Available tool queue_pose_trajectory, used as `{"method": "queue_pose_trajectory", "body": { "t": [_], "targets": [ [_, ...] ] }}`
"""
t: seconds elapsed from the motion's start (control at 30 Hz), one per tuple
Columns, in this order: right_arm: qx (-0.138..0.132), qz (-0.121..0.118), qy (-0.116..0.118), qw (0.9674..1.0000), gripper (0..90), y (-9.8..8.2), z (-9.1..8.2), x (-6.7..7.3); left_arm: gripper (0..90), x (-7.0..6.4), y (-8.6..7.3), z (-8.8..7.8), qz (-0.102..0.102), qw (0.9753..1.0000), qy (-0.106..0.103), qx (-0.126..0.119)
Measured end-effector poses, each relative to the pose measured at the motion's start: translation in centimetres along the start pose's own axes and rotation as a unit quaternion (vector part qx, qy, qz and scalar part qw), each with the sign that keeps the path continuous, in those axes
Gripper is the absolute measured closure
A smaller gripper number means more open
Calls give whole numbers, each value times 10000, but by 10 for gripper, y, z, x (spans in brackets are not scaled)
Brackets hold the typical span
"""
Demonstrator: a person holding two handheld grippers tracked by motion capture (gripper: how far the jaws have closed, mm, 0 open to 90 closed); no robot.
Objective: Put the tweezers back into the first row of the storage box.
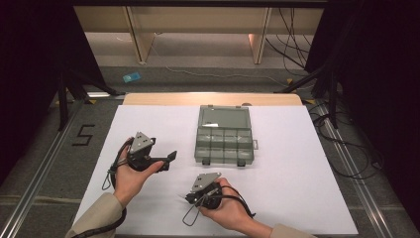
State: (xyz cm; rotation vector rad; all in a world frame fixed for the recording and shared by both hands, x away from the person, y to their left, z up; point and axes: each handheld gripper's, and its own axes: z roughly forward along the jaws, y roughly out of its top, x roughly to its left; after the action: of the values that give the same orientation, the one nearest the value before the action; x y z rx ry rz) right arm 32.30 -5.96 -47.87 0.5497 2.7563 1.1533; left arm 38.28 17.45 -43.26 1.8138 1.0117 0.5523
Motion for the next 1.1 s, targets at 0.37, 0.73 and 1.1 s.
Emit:
{"method": "queue_pose_trajectory", "body": {
  "t": [0.37,0.73,1.1],
  "targets": [
    [-104,74,-79,9999,876,2,-8,-7,106,1,0,0,-12,10000,7,-8],
    [-201,163,-183,9995,876,4,-15,-16,117,1,0,-1,-42,10000,47,-30],
    [-281,289,-266,9988,876,4,-23,-27,123,2,0,-1,-28,10000,66,-60]
  ]
}}
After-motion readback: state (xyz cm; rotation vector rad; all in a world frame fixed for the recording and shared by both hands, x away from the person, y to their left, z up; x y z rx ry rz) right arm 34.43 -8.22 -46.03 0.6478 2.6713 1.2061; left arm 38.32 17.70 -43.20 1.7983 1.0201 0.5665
